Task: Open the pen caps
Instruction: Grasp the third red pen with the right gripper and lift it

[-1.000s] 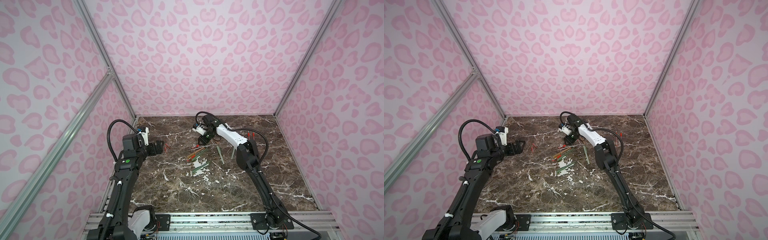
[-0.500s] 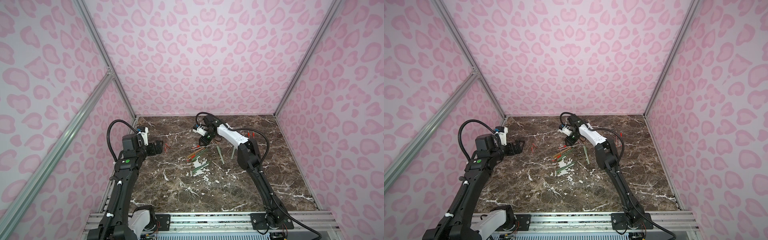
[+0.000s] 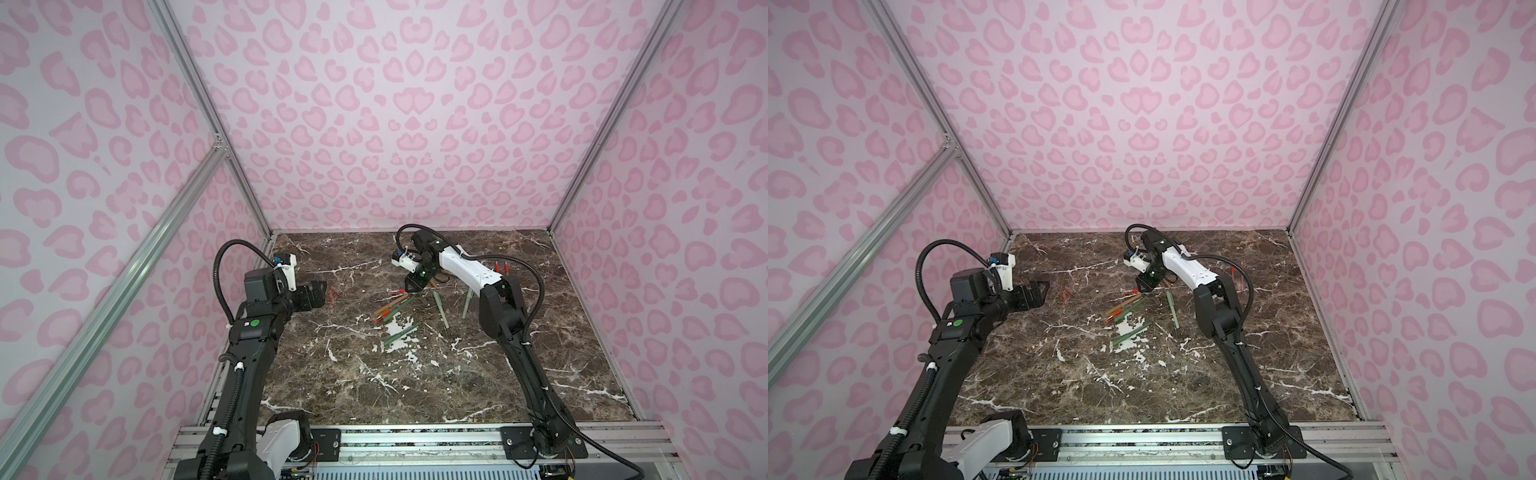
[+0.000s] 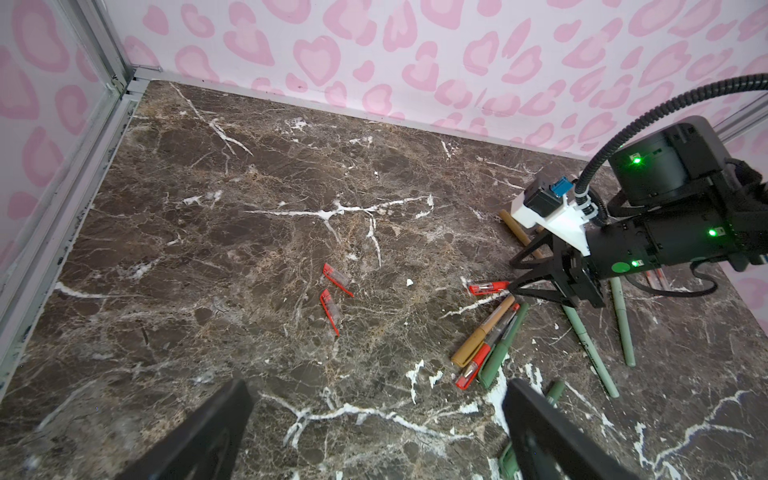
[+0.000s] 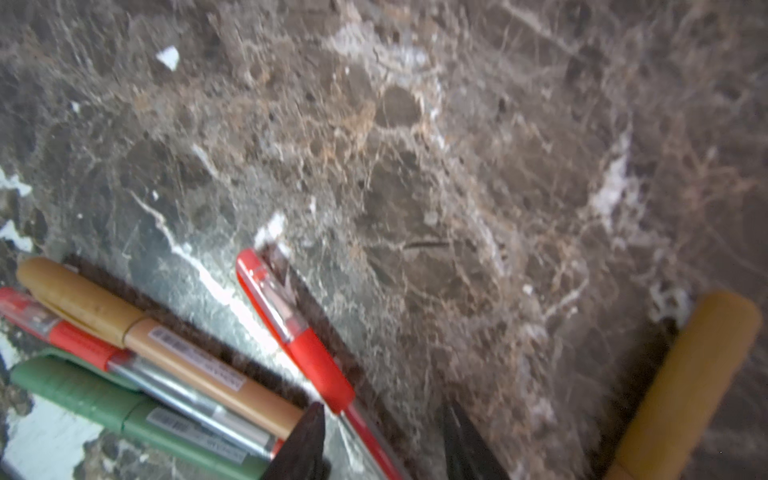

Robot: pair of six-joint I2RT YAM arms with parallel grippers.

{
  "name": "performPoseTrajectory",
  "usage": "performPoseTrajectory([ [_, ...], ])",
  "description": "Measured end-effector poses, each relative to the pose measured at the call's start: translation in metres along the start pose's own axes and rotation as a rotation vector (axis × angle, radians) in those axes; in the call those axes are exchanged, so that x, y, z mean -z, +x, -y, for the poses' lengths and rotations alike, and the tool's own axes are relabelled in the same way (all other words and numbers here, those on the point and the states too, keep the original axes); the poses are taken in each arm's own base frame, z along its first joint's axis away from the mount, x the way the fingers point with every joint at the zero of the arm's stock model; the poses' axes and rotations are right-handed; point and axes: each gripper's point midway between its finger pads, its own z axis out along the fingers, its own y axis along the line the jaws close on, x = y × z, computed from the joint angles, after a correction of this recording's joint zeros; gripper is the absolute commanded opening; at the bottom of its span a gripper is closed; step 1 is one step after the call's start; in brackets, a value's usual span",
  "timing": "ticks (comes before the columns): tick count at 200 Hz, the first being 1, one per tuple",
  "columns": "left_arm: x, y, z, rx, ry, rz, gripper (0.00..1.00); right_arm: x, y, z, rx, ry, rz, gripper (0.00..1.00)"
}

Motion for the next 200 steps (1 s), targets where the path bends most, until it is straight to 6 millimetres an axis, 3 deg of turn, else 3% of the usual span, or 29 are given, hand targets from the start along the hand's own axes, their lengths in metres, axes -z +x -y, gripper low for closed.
performPoseTrajectory([
  [29, -0.001, 0.002, -0.001, 0.002, -0.001, -0.005, 0.98, 0.005, 0.005, 0.003, -0.017, -0.008, -0.004, 0.52],
  [75, 0.000, 0.001, 0.000, 0.001, -0.001, -0.002, 0.98, 0.005, 0.012, 0.007, -0.022, 0.021, -0.027, 0.41],
  [122, 0.000, 0.000, 0.000, 0.001, -0.001, -0.001, 0.98, -0.006, 0.002, 0.004, 0.036, 0.065, -0.017, 0.27],
  [157, 0.000, -0.002, 0.000, 0.001, 0.000, 0.000, 0.98, -0.007, -0.003, 0.010, 0.035, 0.090, -0.002, 0.09],
  [200, -0.001, -0.001, 0.002, 0.002, 0.015, -0.003, 0.98, -0.003, -0.006, 0.008, 0.017, 0.086, 0.002, 0.03],
])
